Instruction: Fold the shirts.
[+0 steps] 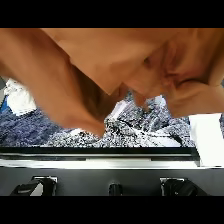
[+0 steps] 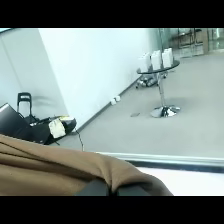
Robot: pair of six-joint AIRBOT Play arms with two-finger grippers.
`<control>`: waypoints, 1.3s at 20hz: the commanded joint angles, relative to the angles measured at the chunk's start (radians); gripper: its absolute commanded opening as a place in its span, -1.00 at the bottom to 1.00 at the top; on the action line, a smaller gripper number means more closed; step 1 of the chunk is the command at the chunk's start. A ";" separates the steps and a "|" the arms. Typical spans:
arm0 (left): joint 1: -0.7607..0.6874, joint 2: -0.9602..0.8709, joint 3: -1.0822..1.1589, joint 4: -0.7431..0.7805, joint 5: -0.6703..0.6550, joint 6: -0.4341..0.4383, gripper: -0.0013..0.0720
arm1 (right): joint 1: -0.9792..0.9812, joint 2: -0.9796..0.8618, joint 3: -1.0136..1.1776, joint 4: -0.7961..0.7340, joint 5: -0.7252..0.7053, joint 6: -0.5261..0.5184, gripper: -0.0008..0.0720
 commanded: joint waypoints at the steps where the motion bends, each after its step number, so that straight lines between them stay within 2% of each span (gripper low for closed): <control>1: 0.000 -0.027 0.023 0.152 -0.084 -0.006 -0.89 | 0.000 -0.023 0.010 -0.006 0.254 0.032 -0.86; 4: -0.002 -0.135 -0.026 0.178 -0.214 0.004 -0.89 | 0.000 -0.133 -0.006 0.065 0.670 0.076 -0.86; 5: -0.013 -0.174 -0.061 0.169 -0.229 0.035 -0.89 | 0.000 -0.181 -0.040 0.128 0.758 0.076 -0.86; 6: -0.028 -0.218 -0.109 0.169 -0.228 0.069 -0.89 | 0.000 -0.227 -0.091 0.207 0.785 0.075 -0.86; 7: -0.047 -0.261 -0.153 0.169 -0.228 0.094 -0.89 | 0.000 -0.262 -0.149 0.270 0.757 0.066 -0.86; 10: -0.101 -0.431 -0.278 0.169 -0.169 0.176 -0.89 | -0.046 -0.369 -0.321 0.279 0.470 0.042 -0.86; 13: -0.119 -0.620 -0.298 0.161 -0.089 0.178 -0.89 | -0.305 -0.499 -0.340 0.373 0.216 0.017 -0.86; 14: -0.122 -0.676 -0.298 0.140 -0.054 0.178 -0.89 | -0.400 -0.543 -0.340 0.437 0.092 -0.035 -0.86; 16: -0.132 -0.766 -0.298 0.067 0.003 0.178 -0.89 | -0.538 -0.638 -0.340 0.608 -0.073 -0.066 -0.86; 19: -0.165 -0.889 -0.298 -0.051 0.023 0.178 -0.89 | -0.626 -0.802 -0.340 0.855 -0.082 -0.092 -0.86; 21: -0.197 -0.942 -0.298 -0.093 -0.016 0.163 -0.88 | -0.621 -0.867 -0.340 0.921 -0.052 -0.138 -0.86; 22: -0.209 -0.953 -0.298 -0.111 -0.049 0.119 -0.87 | -0.622 -0.878 -0.340 0.962 -0.042 -0.177 -0.86; 23: -0.215 -0.953 -0.297 -0.119 -0.074 0.098 -0.67 | -0.625 -0.873 -0.336 0.981 -0.036 -0.210 -0.79; 25: -0.202 -0.943 -0.269 -0.098 -0.152 0.099 0.50 | -0.657 -0.835 -0.285 0.977 0.039 -0.294 0.12; 26: -0.175 -0.939 -0.232 -0.060 -0.232 0.098 0.62 | -0.690 -0.805 -0.244 0.975 0.115 -0.352 0.54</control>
